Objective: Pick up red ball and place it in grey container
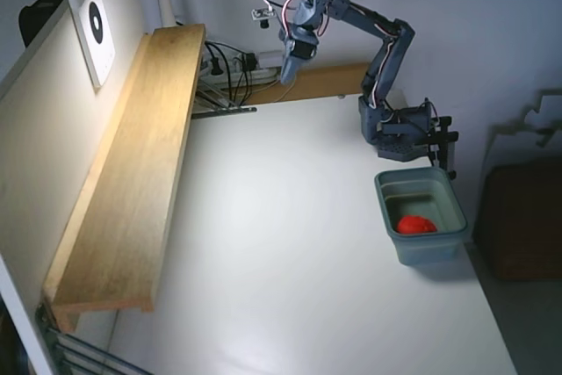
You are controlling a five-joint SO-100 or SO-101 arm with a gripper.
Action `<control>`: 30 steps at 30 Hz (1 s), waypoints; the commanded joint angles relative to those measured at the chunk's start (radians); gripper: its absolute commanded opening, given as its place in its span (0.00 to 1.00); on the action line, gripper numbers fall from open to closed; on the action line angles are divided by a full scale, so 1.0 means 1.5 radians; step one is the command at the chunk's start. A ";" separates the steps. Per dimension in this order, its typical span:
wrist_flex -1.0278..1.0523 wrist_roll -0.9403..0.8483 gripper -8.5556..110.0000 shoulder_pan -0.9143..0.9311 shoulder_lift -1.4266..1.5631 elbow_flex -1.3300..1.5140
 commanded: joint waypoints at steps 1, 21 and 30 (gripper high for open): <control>0.013 0.002 0.06 0.039 0.032 -0.010; 0.021 0.002 0.05 0.089 0.044 -0.008; 0.021 0.002 0.05 0.089 0.044 -0.008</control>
